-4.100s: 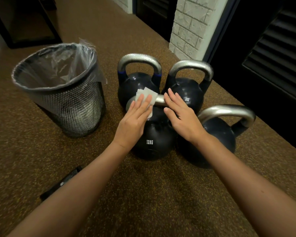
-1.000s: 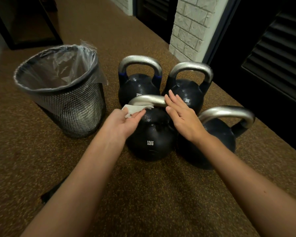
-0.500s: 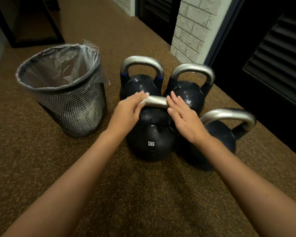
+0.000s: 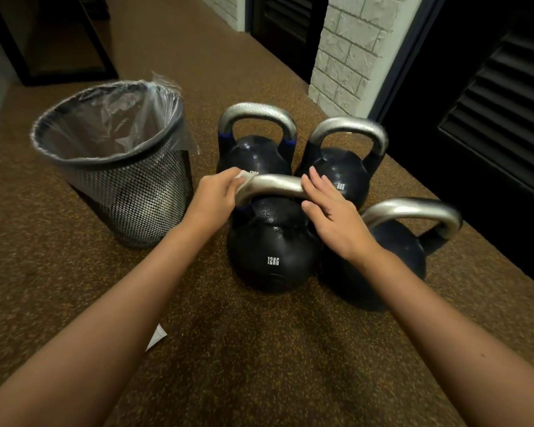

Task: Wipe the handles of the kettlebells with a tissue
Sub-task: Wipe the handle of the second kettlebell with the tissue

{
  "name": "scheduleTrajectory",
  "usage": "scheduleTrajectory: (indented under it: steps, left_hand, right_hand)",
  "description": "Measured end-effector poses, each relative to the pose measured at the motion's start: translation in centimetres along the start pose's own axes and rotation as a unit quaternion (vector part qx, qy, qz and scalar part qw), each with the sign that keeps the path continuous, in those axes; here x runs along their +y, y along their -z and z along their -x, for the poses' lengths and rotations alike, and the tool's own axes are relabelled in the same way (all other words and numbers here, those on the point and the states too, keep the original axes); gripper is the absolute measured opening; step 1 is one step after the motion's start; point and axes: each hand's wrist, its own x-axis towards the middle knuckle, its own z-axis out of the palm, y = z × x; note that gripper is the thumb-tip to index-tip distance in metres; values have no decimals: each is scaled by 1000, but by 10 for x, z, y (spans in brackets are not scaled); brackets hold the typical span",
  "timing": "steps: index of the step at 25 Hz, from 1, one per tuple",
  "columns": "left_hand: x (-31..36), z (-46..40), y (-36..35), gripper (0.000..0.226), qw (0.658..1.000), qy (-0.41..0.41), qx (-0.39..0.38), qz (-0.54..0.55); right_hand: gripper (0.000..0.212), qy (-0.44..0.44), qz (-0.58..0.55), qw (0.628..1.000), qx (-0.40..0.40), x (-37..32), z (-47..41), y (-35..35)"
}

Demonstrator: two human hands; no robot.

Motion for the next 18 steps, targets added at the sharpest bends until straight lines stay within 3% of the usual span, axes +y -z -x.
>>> scheduleTrajectory:
  steps: [6, 8, 12, 18]
  left_hand:
    - [13, 3, 4, 30, 996, -79, -30, -5]
    - [11, 4, 4, 30, 997, -71, -20, 1]
    - [5, 0, 2, 26, 1000, 19, -3, -15]
    - [25, 5, -6, 31, 999, -42, 4, -16]
  right_hand:
    - [49, 1, 2, 1000, 0, 0, 1, 0]
    - [49, 4, 3, 1000, 1, -1, 1, 0]
    - [48, 3, 6, 1000, 0, -1, 1, 1]
    - [48, 5, -5, 1000, 9, 1, -1, -2]
